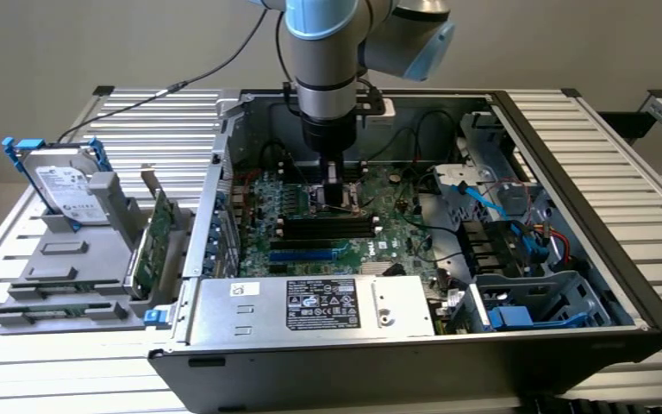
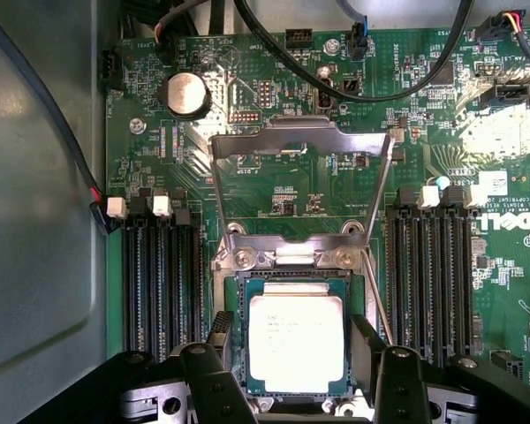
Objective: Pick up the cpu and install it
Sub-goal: 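Place the cpu into insertion slot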
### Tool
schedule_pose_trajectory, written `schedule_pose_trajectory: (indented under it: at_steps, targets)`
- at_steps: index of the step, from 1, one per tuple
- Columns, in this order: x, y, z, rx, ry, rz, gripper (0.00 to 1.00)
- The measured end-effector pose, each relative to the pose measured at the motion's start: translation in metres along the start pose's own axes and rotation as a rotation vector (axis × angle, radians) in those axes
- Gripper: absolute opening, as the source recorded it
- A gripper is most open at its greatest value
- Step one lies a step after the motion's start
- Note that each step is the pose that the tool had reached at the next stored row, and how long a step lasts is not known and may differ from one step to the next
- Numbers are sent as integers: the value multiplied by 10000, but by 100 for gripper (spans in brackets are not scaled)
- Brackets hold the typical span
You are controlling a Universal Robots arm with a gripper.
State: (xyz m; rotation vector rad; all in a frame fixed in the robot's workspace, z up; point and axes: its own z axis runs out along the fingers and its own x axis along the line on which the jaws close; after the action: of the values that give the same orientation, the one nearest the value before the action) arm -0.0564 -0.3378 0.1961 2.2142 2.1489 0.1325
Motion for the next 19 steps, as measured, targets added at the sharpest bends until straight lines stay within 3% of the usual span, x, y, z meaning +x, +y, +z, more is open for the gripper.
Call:
schedule_pose_trajectory:
  at_steps: [10,14,19]
  targets:
    - [1,21,1,-1,-28,-2,62]
    - [1,22,-9,-2,-67,-6,62]
    - [1,23,-25,-4,-177,-16,62]
